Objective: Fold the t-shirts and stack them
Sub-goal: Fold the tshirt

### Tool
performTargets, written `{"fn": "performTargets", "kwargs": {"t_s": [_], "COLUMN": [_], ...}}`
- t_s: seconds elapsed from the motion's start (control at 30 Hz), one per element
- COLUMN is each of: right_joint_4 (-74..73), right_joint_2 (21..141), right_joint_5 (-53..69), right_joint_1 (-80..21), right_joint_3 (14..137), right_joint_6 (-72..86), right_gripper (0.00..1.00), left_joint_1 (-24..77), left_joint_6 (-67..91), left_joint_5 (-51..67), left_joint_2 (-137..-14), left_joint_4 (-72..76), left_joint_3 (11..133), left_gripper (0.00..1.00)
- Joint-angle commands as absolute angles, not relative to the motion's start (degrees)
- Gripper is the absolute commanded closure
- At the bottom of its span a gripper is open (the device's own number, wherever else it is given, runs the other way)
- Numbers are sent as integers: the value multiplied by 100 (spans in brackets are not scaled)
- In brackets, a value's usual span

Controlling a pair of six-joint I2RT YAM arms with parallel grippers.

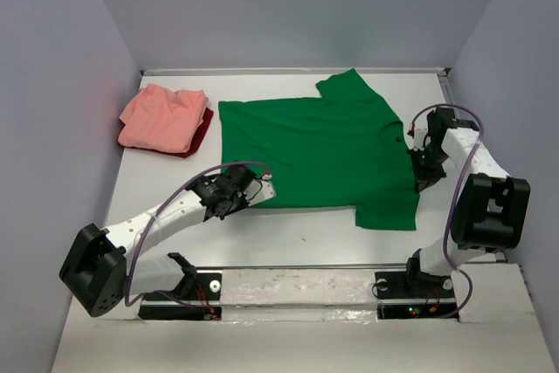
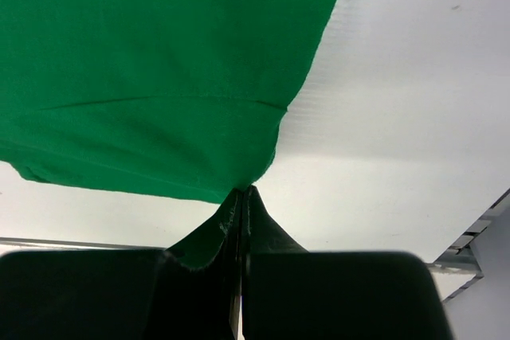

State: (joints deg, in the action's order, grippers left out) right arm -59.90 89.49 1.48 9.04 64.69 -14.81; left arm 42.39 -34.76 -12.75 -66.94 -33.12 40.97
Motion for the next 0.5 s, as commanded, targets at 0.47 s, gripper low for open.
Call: {"fn": "performTargets", "kwargs": {"t_s": [0.47], "right_joint_4": [-6196], "right_joint_2": [9492], "right_joint_5": [606], "right_joint_1": [940], "right_joint_3": [7567], "right_joint_6": [-1441], "right_gripper": [100], "left_joint_1": [4263], "left_joint_6": [-3498], "left_joint_5": [-1512], "left_joint_2": [-6636], "left_joint_4": [-3129], "left_joint_3": [4025], "left_gripper": [100]}}
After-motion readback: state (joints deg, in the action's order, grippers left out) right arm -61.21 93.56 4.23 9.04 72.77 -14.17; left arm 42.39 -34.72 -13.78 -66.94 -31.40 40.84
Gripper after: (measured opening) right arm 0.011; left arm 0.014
